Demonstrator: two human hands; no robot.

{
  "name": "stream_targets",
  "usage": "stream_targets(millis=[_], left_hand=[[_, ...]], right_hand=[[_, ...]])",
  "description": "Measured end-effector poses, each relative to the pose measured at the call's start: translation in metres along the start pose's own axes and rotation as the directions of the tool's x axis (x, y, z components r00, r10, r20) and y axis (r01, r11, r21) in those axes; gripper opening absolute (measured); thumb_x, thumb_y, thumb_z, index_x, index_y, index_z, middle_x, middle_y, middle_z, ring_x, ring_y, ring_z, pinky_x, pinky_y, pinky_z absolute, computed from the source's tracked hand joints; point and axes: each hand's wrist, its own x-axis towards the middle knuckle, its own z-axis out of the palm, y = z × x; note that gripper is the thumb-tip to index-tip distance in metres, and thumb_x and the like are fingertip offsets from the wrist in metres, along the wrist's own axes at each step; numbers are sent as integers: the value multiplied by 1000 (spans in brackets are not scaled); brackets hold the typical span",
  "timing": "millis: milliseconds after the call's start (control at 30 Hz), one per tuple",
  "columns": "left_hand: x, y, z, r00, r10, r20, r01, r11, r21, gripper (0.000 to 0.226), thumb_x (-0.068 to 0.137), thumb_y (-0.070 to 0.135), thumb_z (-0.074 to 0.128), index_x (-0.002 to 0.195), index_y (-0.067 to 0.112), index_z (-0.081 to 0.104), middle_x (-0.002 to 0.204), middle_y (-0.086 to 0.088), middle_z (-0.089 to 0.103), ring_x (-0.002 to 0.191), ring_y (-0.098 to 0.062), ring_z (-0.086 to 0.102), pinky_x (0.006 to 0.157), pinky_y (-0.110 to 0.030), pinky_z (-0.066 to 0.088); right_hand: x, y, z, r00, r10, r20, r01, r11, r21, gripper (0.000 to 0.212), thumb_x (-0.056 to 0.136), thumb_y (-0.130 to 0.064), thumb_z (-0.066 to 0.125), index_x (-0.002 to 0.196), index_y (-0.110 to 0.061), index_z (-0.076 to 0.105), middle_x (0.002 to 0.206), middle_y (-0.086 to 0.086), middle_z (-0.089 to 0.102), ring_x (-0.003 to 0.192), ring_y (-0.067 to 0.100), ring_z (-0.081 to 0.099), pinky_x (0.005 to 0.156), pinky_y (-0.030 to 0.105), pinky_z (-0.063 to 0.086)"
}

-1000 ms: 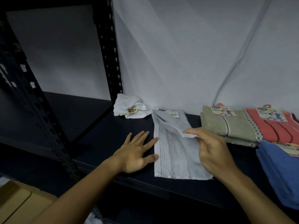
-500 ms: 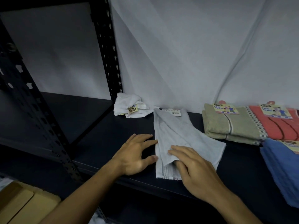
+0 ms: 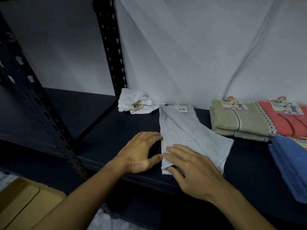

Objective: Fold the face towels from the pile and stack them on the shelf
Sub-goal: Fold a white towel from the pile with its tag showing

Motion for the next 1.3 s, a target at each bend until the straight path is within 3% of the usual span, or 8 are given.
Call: stream_targets(millis=[167,333,633,767,900,1033,1133,1300], left_hand=[[0,1,-2,999,-24,40,23,1000,21,75,91,60,48,154,25,29,159,11,25,146,-7,17,122,-35,15],[1,-2,0,998,-33,61,32,999,27,85,84,70,37,154,24,29,159,11,24,146,-9,18,121,-38,18],[0,-2,1,998,-49,36,49,999,0,75,89,62,46,153,26,32,157,12,27,145,-8,20,120,-36,21],[5,-4,-2,987,-157,-29,148,969,-199,44,99,37,50,141,25,52,148,13,43,137,-6,34,115,-33,29],[29,-5,-11,898,-411,-156,321,855,-407,26,100,29,51,117,20,69,118,7,65,112,-11,58,98,-28,45],[73,0,-15,813,-576,-79,510,772,-379,33,92,48,58,98,19,72,95,4,71,92,-15,64,87,-36,54],[100,3,-13,741,-671,-27,591,671,-448,36,84,44,67,75,10,65,80,-4,66,75,-21,63,71,-33,56],[115,6,-11,651,-759,-17,634,556,-538,18,80,22,73,82,5,67,78,-3,63,67,-17,60,70,-32,56]], right_hand=[[-2,2,11,998,-30,-62,34,998,59,31,89,-25,53,115,-26,70,121,-16,66,119,0,55,92,11,43],[-8,8,16,995,-56,-80,65,992,104,39,82,-9,59,117,-22,69,126,-14,63,122,1,52,94,18,48],[-16,1,11,997,-74,-12,75,995,68,43,98,-40,37,132,-24,59,140,-14,51,136,0,36,110,20,28],[-18,2,11,998,-68,15,67,995,73,44,100,-42,34,133,-26,57,142,-15,48,138,-3,31,113,16,22],[-18,3,12,999,-47,-10,48,990,131,53,101,-50,20,132,-29,58,142,-21,46,138,-10,23,111,11,22],[-16,5,14,999,-37,-13,39,984,176,58,100,-55,17,132,-30,57,142,-24,43,138,-14,18,110,15,28],[-16,6,15,999,-36,11,32,979,203,62,98,-59,13,135,-31,54,144,-26,38,138,-16,13,111,15,25],[-14,5,17,999,-40,9,37,979,199,49,100,-51,28,135,-31,54,145,-25,38,139,-15,14,112,15,23]])
